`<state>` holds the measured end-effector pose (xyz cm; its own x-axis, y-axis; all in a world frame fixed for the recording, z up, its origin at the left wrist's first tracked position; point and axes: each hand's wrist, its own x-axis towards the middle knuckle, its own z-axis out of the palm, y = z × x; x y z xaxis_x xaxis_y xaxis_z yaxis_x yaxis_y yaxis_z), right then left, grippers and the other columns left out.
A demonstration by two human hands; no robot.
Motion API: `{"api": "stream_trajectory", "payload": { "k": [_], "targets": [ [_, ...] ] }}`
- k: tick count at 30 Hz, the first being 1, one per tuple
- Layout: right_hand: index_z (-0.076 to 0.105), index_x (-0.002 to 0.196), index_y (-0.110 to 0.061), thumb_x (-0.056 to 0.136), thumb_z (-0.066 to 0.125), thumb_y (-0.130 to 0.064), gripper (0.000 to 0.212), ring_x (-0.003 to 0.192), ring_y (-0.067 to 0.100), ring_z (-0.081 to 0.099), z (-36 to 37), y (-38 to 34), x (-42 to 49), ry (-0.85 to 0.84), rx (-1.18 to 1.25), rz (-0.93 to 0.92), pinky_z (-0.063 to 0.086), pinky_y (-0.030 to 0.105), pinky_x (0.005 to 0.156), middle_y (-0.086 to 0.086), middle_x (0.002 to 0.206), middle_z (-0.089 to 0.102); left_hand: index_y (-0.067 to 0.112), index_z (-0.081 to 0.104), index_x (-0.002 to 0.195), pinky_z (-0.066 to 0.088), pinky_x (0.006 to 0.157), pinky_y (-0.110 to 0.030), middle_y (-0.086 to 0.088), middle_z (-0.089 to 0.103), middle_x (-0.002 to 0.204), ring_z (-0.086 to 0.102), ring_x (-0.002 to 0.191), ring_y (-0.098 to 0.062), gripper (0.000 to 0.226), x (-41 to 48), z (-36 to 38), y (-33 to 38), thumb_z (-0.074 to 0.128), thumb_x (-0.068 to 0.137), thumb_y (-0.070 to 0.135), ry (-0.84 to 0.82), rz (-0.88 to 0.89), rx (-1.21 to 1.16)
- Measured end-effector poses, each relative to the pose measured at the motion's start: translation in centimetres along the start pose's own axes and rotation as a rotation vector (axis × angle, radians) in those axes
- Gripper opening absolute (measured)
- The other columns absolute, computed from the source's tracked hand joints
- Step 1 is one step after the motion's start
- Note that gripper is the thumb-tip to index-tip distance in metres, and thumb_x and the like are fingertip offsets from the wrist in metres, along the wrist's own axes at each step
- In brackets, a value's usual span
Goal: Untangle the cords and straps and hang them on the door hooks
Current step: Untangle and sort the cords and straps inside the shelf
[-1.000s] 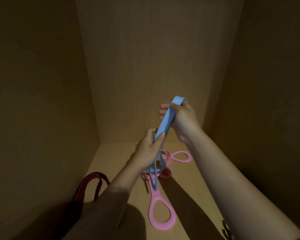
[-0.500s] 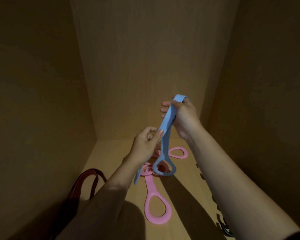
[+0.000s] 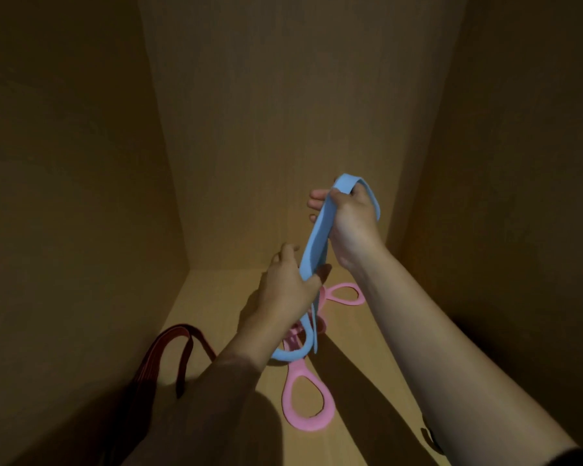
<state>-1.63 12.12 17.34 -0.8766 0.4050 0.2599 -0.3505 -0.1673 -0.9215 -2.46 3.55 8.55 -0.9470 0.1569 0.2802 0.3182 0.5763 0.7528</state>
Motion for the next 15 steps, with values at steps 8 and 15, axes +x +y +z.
{"api": "stream_trajectory", "payload": {
  "k": [8, 15],
  "targets": [
    [0.041, 0.099, -0.019, 0.096, 0.031, -0.006, 0.017, 0.072, 0.008, 0.058, 0.28, 0.3, 0.12, 0.031, -0.142, -0.096, 0.046, 0.033, 0.077, -0.004, 0.084, 0.06, 0.03, 0.032, 0.118, 0.056, 0.072, -0.044, -0.001, 0.064, 0.088, 0.066, 0.07, -0.023, 0.039, -0.04, -0.8, 0.31, 0.047, 0.082, 0.032, -0.105, -0.105, -0.076],
    [0.042, 0.084, -0.025, 0.095, 0.032, -0.006, 0.024, 0.076, 0.012, 0.06, 0.64, 0.26, -0.18, 0.024, -0.064, -0.028, 0.048, 0.038, 0.078, 0.0, 0.084, 0.061, 0.027, 0.032, 0.125, 0.048, 0.055, -0.031, -0.002, 0.062, 0.093, 0.063, 0.07, -0.02, 0.049, -0.45, -0.27, 0.47, 0.053, 0.081, 0.025, -0.127, -0.085, -0.096]
  ]
}}
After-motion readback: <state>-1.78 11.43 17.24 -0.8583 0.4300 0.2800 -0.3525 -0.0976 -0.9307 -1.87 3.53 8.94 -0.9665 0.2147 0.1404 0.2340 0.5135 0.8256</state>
